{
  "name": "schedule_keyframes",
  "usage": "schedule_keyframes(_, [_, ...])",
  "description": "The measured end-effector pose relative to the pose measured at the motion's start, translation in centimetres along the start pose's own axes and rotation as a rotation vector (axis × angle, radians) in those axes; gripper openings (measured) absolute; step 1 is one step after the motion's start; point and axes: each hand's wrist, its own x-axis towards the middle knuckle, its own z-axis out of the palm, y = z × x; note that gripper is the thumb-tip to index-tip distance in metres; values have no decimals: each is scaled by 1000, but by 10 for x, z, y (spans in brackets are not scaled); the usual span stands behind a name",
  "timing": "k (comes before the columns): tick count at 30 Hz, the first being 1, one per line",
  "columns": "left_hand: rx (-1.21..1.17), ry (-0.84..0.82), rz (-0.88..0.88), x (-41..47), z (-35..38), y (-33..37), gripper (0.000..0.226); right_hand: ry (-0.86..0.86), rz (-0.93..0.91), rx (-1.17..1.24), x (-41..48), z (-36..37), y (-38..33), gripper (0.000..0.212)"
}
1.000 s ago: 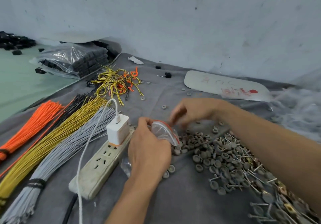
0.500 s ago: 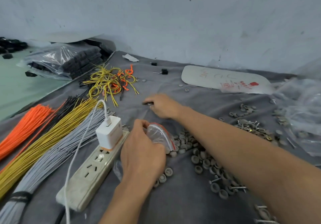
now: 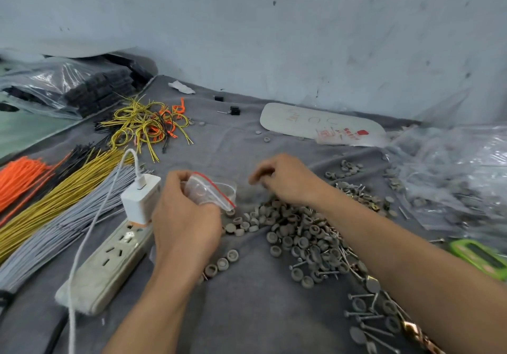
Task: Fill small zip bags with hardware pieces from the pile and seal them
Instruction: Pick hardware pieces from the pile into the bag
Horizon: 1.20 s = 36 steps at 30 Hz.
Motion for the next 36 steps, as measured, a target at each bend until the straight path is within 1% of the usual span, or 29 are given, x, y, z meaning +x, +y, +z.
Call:
schedule_keyframes(1, [-7,5,2,0,1,0,32,19,42,16,11,0,3,34])
schedule_keyframes(3, [13,-8,22,1,5,0,29,-61,77,-19,29,7,2,46])
schedule_keyframes(5, [68,-32,54,1,11,0,25,-123,30,-60,31,20,-3,51])
schedule_keyframes(6, [85,-46,73,1,13,0,24,-134,-15,-60,27,25,-4,51])
schedule_keyframes(8, [108,-80,122,-1,18,-1,26,-194,-80,14,10,25,0,46])
schedule_keyframes(9, [138,-87,153,-1,21,-1,27,-235,-81,90,1,19,6,42])
schedule_keyframes(10, [184,-88,183,-2,23,-2,27,-228,-47,179,-5,9,15,40])
schedule_keyframes(11, [229,-95,214,-3,25,-3,30,-154,30,250,-7,-3,29,39])
schedule_keyframes(12, [257,-111,244,-5,27,-4,35,-18,132,273,-7,-16,48,37])
schedule_keyframes(13, [273,-128,266,-6,29,-4,40,134,261,211,-7,-30,69,33])
schedule_keyframes(14, [282,-141,277,-8,30,-4,44,239,417,101,-6,-44,93,28])
schedule_keyframes(15, [286,-148,282,-8,31,-3,45,287,565,-3,-7,-56,118,22])
schedule_keyframes(16, [285,-149,284,-8,32,-2,46,293,684,-87,-10,-65,138,22])
schedule_keyframes(17, [280,-149,285,-7,34,-1,46,264,761,-139,-13,-69,153,26])
schedule_keyframes(18, [279,-148,286,-7,37,0,47,219,782,-166,-15,-71,164,30])
schedule_keyframes(19, [282,-148,288,-7,39,1,48,181,753,-204,-16,-71,170,30])
schedule_keyframes(22, [300,-149,297,-7,46,3,50,95,528,-312,-14,-65,160,22])
schedule_keyframes(24, [309,-157,301,-10,48,4,50,-3,395,-326,-15,-60,140,15])
schedule_keyframes(26, [307,-157,310,-13,50,6,49,-120,297,-291,-19,-54,120,13])
schedule_keyframes(28, [295,-151,312,-15,50,7,46,-216,200,-257,-27,-46,98,17])
schedule_keyframes(30, [292,-160,316,-18,50,9,46,-329,70,-251,-37,-47,80,28])
schedule_keyframes(32, [280,-174,311,-20,49,10,46,-476,55,-131,-42,-60,70,38])
schedule_keyframes(33, [273,-176,306,-19,48,10,45,-486,92,-26,-42,-69,68,39])
schedule_keyframes(34, [273,-173,298,-19,48,10,45,-424,136,76,-38,-75,68,37])
schedule_keyframes(35, [276,-167,285,-18,47,10,46,-311,184,122,-32,-77,70,32])
schedule_keyframes(36, [273,-159,270,-16,45,11,46,-201,220,93,-25,-76,71,29])
